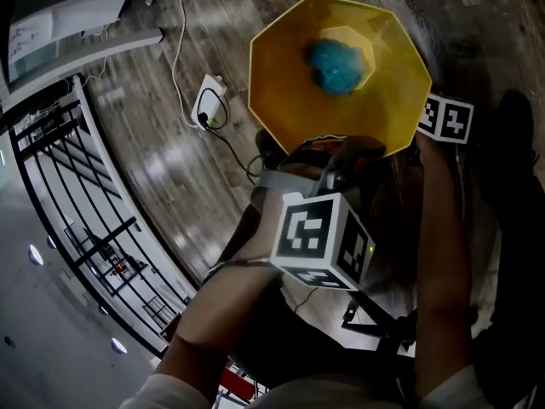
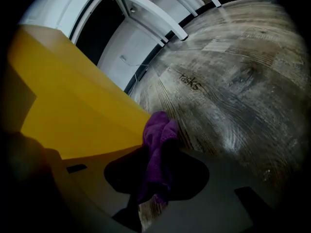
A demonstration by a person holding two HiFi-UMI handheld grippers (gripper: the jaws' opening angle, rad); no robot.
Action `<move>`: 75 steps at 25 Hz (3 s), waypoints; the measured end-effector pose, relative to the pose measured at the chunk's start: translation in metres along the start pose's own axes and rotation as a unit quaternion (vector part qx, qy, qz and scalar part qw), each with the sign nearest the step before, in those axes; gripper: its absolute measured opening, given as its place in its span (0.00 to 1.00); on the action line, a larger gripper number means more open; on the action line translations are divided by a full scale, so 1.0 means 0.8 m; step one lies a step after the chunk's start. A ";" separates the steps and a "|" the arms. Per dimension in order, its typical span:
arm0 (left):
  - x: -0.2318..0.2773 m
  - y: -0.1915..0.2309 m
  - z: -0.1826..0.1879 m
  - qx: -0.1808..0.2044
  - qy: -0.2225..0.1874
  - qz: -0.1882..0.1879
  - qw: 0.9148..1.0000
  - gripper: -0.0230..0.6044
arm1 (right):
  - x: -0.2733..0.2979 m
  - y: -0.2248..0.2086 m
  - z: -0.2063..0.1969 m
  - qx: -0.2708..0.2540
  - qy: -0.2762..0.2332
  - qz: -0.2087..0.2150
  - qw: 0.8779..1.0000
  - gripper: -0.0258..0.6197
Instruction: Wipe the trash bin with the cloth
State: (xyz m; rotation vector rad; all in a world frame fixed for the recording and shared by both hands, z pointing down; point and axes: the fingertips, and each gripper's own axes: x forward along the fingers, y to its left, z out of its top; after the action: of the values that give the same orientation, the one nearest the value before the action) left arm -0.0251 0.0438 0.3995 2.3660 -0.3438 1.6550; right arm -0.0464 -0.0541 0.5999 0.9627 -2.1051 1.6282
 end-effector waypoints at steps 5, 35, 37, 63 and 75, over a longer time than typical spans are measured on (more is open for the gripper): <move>-0.001 0.005 0.002 -0.033 -0.015 -0.004 0.999 0.11 | 0.006 0.004 -0.006 -0.007 0.011 0.001 1.000 0.22; -0.032 0.090 -0.004 -0.215 -0.122 0.067 0.967 0.19 | -0.055 0.055 0.032 -0.018 -0.077 0.043 0.996 0.22; -0.034 0.076 -0.005 -0.179 -0.114 0.048 0.976 0.31 | -0.067 0.055 0.039 -0.008 -0.088 0.050 0.995 0.22; -0.010 0.056 -0.055 -0.094 -0.007 0.043 0.995 0.07 | -0.199 0.207 0.094 -0.004 -0.172 0.434 0.884 0.22; -0.006 0.060 -0.051 -0.112 -0.025 0.040 0.993 0.06 | -0.148 0.161 0.080 0.005 -0.155 0.346 0.925 0.22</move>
State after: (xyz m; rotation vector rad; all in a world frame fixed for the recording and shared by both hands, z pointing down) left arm -0.0781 0.0116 0.4113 2.2561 -0.6073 1.5031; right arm -0.0371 -0.0605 0.4140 0.5153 -2.8865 1.8752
